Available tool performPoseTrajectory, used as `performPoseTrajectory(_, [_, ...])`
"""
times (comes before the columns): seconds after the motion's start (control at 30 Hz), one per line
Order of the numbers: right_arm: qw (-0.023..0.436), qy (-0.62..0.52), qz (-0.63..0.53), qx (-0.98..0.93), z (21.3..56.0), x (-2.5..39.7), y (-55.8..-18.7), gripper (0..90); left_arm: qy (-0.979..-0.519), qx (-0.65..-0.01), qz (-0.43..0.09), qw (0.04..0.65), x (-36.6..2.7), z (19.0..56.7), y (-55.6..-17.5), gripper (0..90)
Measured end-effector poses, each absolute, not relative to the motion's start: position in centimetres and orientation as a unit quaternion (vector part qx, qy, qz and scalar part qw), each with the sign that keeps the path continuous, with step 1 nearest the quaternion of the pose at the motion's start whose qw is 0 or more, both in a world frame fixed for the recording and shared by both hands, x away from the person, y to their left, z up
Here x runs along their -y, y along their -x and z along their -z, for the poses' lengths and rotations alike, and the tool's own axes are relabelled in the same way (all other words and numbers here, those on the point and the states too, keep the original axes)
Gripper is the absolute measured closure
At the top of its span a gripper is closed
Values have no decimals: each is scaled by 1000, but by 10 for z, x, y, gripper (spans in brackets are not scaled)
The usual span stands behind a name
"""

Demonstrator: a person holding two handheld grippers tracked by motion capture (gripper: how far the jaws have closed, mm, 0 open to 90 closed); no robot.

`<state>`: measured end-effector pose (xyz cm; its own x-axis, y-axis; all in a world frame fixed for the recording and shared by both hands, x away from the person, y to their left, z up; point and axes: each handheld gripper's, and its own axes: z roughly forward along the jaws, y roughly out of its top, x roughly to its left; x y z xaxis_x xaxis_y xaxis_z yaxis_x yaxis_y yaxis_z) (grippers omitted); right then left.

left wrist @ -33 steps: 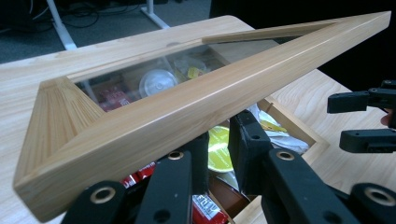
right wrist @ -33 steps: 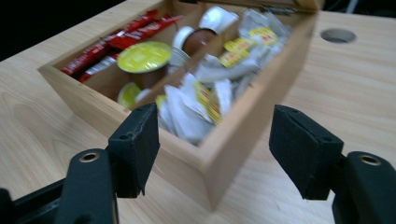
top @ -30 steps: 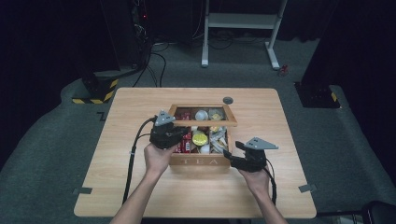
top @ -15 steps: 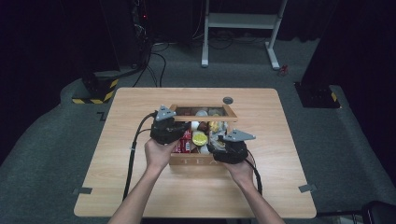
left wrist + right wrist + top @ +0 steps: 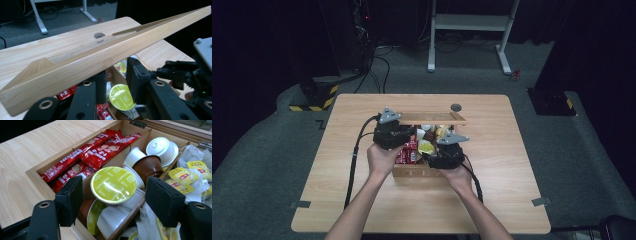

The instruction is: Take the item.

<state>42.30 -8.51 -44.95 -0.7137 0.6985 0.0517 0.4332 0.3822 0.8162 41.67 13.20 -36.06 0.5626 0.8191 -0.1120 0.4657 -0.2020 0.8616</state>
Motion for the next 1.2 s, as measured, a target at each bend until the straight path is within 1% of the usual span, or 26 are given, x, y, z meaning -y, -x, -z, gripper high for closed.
performPoseTrajectory(0.23, [150, -350, -419, -824, 456, 75, -431, 281, -747, -431, -187, 470, -132, 357, -420, 689])
performPoseTrajectory(0.37, [159, -346, -411, -828, 458, 70, -433, 280, -742, -435, -182, 476, -132, 355, -423, 682])
performPoseTrajectory(0.47, [156, -354, -404, -829, 460, 66, -435, 282, -743, -436, -183, 474, -132, 354, -423, 678])
performPoseTrajectory(0.63, [164, -351, -397, -832, 462, 63, -437, 302, -744, -434, -184, 473, -133, 354, -424, 679])
performPoseTrajectory(0.83, [173, -348, -389, -835, 464, 60, -436, 365, -742, -436, -182, 475, -132, 354, -424, 678])
performPoseTrajectory(1.2, [180, -344, -398, -832, 461, 61, -433, 369, -741, -436, -183, 477, -132, 354, -424, 675])
